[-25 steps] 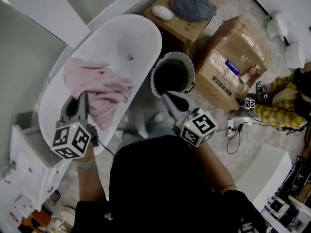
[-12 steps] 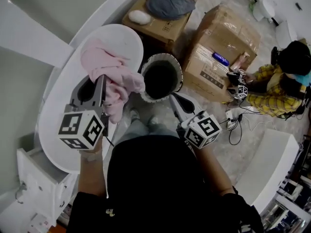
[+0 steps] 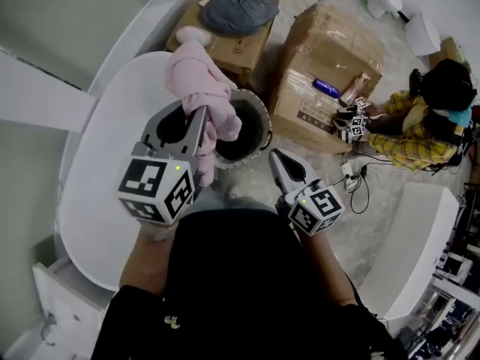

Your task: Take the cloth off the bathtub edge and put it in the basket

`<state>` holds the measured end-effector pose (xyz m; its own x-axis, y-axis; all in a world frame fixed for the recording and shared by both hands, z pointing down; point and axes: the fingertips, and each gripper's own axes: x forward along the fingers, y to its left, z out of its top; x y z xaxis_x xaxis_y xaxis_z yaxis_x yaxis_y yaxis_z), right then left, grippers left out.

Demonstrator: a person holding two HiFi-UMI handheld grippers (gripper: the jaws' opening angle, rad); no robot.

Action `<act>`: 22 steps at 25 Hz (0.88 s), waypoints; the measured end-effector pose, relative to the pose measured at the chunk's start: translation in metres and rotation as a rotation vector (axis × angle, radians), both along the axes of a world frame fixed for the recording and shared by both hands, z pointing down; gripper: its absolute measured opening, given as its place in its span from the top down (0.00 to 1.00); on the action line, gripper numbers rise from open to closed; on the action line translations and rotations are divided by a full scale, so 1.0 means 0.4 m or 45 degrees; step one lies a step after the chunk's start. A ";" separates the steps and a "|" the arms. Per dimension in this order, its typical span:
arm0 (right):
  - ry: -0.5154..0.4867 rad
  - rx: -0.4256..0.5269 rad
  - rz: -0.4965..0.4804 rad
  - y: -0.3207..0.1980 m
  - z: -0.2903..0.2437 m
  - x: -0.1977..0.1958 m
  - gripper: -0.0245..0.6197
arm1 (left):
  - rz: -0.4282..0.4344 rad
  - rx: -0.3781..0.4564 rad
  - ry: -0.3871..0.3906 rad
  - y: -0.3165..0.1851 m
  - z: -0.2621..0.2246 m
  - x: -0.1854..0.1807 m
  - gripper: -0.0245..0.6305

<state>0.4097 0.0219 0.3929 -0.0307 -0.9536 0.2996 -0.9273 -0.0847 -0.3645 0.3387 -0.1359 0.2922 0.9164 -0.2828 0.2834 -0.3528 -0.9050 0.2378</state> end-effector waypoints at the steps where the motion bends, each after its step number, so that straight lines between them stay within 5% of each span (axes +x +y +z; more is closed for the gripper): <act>1: 0.002 -0.005 0.012 -0.008 0.001 0.004 0.97 | 0.028 -0.005 0.003 -0.002 0.006 0.019 0.88; 11: -0.004 -0.093 0.093 -0.046 0.050 0.052 0.97 | 0.228 -0.109 -0.053 -0.005 0.155 0.198 0.88; 22: -0.045 -0.245 0.097 -0.085 0.143 0.085 0.97 | 0.301 -0.269 -0.255 -0.001 0.510 0.264 0.88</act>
<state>0.4436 -0.0120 0.4501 0.0253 -0.8788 0.4766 -0.9025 -0.2251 -0.3671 0.4445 -0.1364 0.4963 0.8698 0.0140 0.4932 -0.1983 -0.9054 0.3754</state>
